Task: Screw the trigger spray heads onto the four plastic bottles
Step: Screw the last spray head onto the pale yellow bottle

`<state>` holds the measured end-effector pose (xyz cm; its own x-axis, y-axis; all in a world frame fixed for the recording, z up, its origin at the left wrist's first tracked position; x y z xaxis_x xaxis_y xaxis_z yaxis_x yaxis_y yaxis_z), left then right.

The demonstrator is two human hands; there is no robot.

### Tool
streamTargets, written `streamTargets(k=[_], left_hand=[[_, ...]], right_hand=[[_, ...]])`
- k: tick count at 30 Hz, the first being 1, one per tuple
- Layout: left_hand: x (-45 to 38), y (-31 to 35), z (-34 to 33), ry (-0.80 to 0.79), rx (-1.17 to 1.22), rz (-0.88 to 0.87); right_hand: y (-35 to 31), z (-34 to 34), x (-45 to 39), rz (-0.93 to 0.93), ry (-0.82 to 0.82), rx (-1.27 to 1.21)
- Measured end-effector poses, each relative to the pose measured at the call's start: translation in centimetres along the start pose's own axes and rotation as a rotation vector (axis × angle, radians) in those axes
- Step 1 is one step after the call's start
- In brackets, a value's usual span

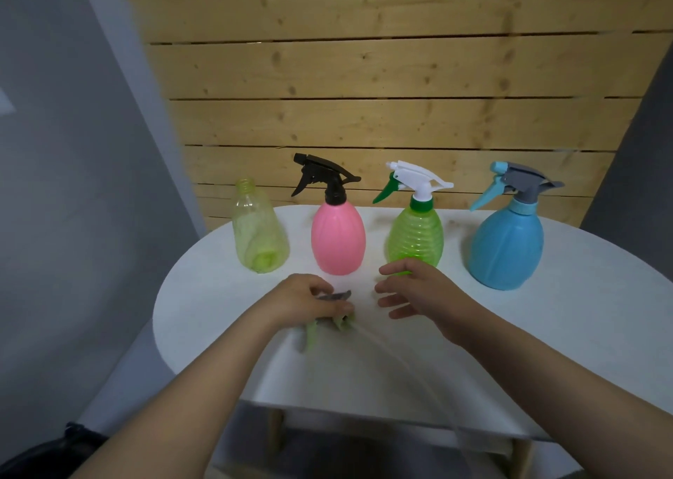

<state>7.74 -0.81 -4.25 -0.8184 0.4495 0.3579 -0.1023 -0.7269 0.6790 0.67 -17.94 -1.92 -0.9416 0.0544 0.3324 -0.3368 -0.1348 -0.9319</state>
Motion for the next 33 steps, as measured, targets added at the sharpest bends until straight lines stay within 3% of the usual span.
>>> streamTargets(k=[13,19,24,29,33], left_hand=[[1.7,0.0,0.1,-0.033,-0.099,-0.118],[4.2,-3.2,5.2,0.073,0.114,-0.107],[6.4,-7.0,10.4,0.263,0.211,-0.088],[6.9,-9.3,12.5,0.331,0.234,-0.095],[6.8,-10.1,13.1,0.352,0.265,-0.114]], right_hand=[[-0.3,-2.0,0.1,0.019,-0.01,0.108],[-3.2,-5.1,-0.9,0.134,-0.07,0.21],[-5.3,-10.2,-3.7,0.208,-0.149,0.304],[-6.6,-13.4,-7.9,0.264,-0.011,0.422],[-7.0,-14.5,-10.8,0.272,0.047,0.343]])
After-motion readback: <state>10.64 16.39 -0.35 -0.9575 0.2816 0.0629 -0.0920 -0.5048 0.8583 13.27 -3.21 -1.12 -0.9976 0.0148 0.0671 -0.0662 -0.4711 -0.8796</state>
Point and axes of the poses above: each hand's wrist, its own x-axis away from the middle knuckle, its own z-axis out of the back of the hand, y = z × x, the point moved 8 cm from there along -x, towards the middle knuckle, and after that the axes turned 6 degrees about -y, right-handed, at the moved point
